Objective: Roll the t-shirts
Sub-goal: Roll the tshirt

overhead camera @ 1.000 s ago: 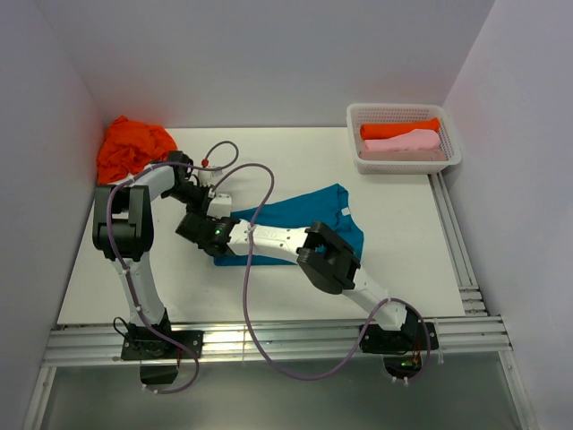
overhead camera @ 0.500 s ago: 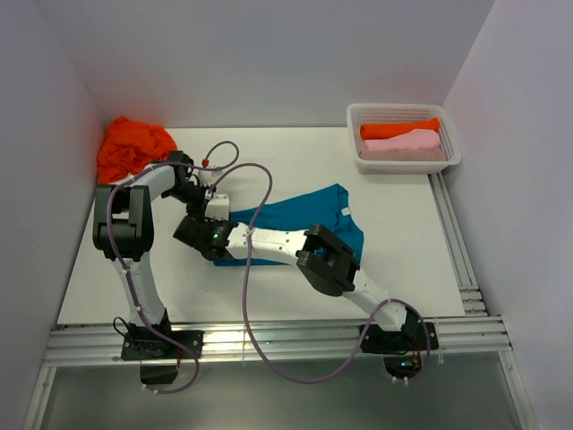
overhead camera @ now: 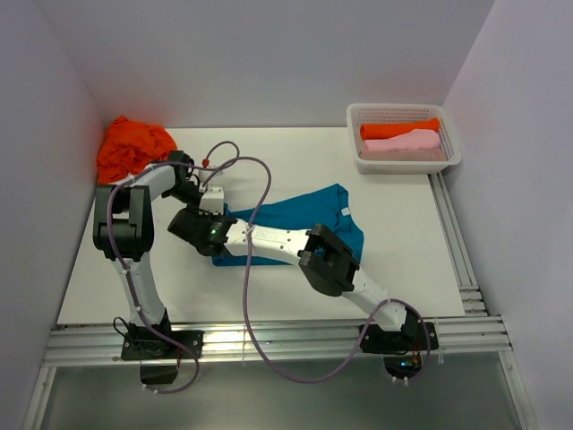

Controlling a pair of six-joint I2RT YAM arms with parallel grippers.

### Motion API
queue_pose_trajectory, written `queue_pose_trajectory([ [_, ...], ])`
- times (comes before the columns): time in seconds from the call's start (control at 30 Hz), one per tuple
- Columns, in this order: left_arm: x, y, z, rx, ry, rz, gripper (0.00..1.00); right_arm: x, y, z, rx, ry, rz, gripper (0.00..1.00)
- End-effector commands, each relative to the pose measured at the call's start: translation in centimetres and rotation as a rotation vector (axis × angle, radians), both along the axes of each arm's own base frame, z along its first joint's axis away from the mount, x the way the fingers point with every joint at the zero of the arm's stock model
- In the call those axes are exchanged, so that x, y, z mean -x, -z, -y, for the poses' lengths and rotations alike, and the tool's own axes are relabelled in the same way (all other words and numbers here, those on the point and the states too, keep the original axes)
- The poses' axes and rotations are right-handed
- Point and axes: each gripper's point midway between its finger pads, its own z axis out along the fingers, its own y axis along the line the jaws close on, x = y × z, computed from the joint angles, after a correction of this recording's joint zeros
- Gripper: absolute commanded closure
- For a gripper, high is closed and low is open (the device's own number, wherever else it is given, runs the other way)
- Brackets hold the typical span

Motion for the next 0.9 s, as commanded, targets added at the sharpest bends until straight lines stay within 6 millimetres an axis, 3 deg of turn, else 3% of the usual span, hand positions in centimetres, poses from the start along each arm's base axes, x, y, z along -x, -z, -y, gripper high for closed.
queue_pose_trajectory([
  [0.0, -1.7, 0.3, -0.1, -0.053, 0.027, 0.080, 0.80, -0.8, 1.0, -0.2, 0.020, 0.021, 0.028, 0.54],
  [0.3, -1.8, 0.0, 0.0, -0.050, 0.029, 0.084, 0.77, -0.4, 4.3, 0.3, 0.052, 0.025, -0.037, 0.54],
  [0.6, -2.1, -0.6, 0.1, -0.044, 0.033, 0.108, 0.58, 0.8, 6.5, 2.3, 0.104, 0.078, -0.103, 0.55],
  [0.87, -3.6, -2.2, 0.2, -0.044, 0.031, 0.148, 0.50, 1.3, 7.4, 3.4, 0.142, 0.099, -0.132, 0.55],
])
